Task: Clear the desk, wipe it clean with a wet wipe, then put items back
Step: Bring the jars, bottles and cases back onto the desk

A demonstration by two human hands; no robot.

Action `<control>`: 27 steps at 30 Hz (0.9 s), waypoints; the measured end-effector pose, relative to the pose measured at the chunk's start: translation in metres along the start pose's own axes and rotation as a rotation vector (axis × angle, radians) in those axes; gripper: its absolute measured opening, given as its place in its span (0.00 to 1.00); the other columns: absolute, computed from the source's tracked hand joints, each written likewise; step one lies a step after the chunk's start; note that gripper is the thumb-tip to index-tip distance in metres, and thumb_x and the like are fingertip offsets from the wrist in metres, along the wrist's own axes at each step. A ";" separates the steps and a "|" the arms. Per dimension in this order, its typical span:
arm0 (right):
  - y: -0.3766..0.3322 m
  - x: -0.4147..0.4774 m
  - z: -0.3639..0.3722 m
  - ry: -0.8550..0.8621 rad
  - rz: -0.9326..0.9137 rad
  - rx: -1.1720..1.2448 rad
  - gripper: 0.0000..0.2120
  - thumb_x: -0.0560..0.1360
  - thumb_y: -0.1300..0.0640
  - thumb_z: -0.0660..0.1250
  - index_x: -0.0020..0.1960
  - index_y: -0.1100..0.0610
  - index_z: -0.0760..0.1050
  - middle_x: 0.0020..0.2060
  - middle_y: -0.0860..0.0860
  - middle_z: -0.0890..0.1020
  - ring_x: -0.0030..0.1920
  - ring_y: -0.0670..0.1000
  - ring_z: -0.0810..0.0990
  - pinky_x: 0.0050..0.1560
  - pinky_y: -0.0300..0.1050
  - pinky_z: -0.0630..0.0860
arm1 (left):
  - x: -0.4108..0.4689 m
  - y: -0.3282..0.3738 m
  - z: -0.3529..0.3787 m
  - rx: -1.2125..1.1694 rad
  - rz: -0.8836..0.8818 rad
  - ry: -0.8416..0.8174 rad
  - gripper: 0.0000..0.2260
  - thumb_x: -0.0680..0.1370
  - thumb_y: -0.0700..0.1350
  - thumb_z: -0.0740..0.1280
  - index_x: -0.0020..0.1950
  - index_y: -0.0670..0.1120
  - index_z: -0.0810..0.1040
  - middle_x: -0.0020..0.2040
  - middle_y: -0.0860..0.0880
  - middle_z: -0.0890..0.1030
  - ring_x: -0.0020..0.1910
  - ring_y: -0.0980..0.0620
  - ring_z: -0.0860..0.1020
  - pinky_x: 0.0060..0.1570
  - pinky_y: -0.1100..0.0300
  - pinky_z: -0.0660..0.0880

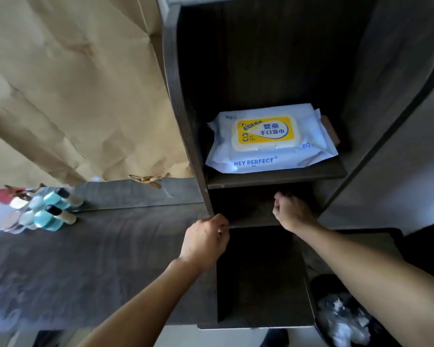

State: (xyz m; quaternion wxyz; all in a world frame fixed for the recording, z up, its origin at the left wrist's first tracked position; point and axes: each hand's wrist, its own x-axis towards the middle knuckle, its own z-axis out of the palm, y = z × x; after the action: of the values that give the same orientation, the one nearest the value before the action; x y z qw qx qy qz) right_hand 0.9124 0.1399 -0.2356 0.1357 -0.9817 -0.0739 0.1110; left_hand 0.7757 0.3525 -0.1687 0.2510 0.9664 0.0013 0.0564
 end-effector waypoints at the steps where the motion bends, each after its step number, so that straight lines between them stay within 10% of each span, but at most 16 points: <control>1: -0.001 -0.013 0.000 0.016 0.002 0.010 0.09 0.74 0.53 0.62 0.54 0.51 0.73 0.48 0.55 0.81 0.48 0.59 0.80 0.44 0.47 0.76 | 0.001 0.010 -0.008 -0.033 0.052 0.062 0.06 0.73 0.45 0.67 0.49 0.47 0.80 0.39 0.52 0.82 0.38 0.49 0.80 0.35 0.59 0.75; 8: -0.002 -0.091 -0.022 0.167 -0.132 0.088 0.13 0.71 0.52 0.67 0.56 0.49 0.74 0.48 0.50 0.81 0.46 0.55 0.81 0.39 0.43 0.71 | 0.037 0.087 -0.076 -0.125 0.413 0.516 0.10 0.74 0.46 0.68 0.49 0.41 0.79 0.49 0.45 0.77 0.47 0.46 0.75 0.45 0.56 0.73; 16: -0.002 -0.137 -0.085 0.364 -0.222 0.265 0.11 0.69 0.58 0.71 0.52 0.55 0.77 0.45 0.48 0.78 0.40 0.44 0.75 0.40 0.34 0.67 | 0.131 0.111 -0.117 0.356 0.291 -0.128 0.49 0.62 0.66 0.75 0.76 0.53 0.56 0.72 0.45 0.62 0.70 0.43 0.61 0.69 0.48 0.58; 23: 0.024 -0.131 -0.106 0.349 -0.231 0.350 0.11 0.69 0.57 0.71 0.51 0.53 0.77 0.44 0.46 0.76 0.42 0.46 0.76 0.44 0.41 0.74 | 0.149 0.116 -0.106 0.470 0.241 -0.189 0.51 0.59 0.68 0.74 0.76 0.53 0.56 0.66 0.48 0.66 0.65 0.46 0.65 0.67 0.49 0.60; 27: 0.031 -0.129 -0.111 0.395 -0.260 0.365 0.14 0.69 0.56 0.72 0.54 0.53 0.77 0.45 0.44 0.76 0.43 0.45 0.76 0.44 0.28 0.69 | 0.148 0.122 -0.101 0.437 0.184 -0.155 0.50 0.56 0.69 0.75 0.72 0.51 0.60 0.61 0.48 0.67 0.62 0.46 0.67 0.63 0.50 0.65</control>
State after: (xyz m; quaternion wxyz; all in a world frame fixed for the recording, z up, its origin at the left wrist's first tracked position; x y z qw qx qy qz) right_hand 0.8178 0.0600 -0.1142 0.3349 -0.9259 -0.1501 -0.0890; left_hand 0.9086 0.2995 -0.0060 0.0294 0.9951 -0.0939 0.0034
